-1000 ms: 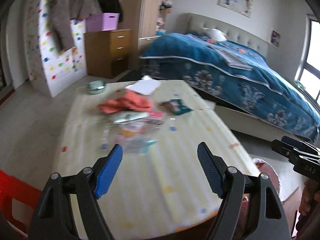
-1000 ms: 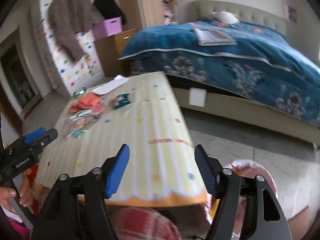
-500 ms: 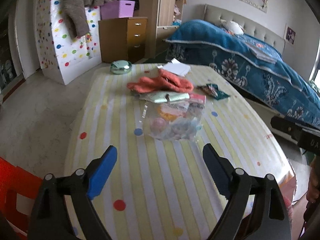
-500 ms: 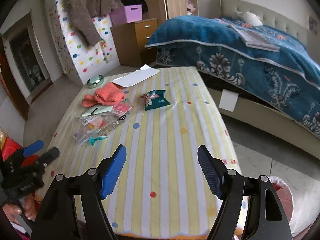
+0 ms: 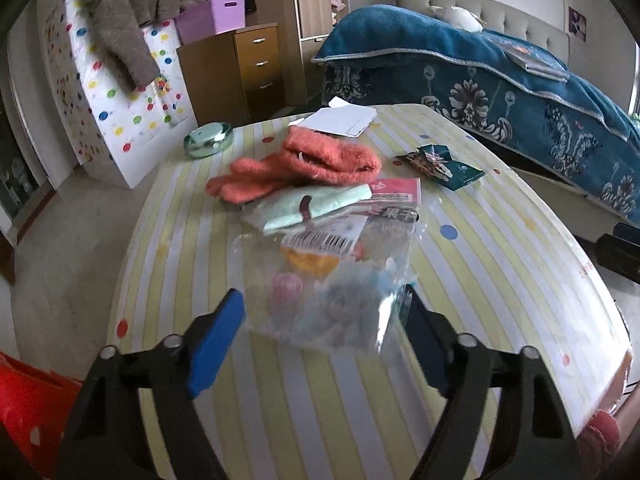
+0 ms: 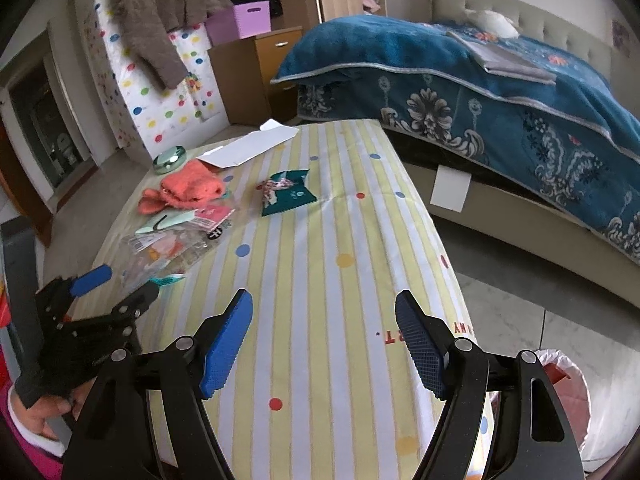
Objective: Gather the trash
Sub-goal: 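Grasp the clear plastic bag with the left tool and lift it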
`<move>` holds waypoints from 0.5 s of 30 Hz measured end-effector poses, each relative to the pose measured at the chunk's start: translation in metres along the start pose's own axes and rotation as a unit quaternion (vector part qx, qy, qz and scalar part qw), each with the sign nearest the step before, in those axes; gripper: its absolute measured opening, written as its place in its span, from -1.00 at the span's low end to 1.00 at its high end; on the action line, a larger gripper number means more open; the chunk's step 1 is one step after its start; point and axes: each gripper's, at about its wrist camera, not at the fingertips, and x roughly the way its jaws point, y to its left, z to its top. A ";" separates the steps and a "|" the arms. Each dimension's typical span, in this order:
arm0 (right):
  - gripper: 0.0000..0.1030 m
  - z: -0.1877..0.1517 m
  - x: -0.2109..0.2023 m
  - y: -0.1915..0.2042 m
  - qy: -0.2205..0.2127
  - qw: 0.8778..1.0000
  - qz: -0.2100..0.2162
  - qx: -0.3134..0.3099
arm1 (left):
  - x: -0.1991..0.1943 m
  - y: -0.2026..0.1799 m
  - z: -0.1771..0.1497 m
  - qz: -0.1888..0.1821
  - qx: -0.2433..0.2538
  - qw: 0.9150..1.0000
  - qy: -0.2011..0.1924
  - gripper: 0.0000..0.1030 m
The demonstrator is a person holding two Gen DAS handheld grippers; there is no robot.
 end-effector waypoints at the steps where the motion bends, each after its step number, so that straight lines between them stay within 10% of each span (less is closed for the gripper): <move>1: 0.44 0.000 -0.001 -0.002 0.000 1.000 0.001 0.000 | 0.000 -0.002 0.001 -0.002 0.006 1.000 0.000 0.27; 6: 0.43 0.000 -0.003 -0.002 -0.002 1.000 0.002 -0.002 | -0.010 0.002 -0.001 -0.030 0.004 1.000 0.002 -0.47; 15: 0.44 -0.004 -0.018 0.005 -0.013 1.000 0.009 -0.010 | -0.067 0.031 -0.013 -0.095 -0.037 0.994 -0.027 -0.72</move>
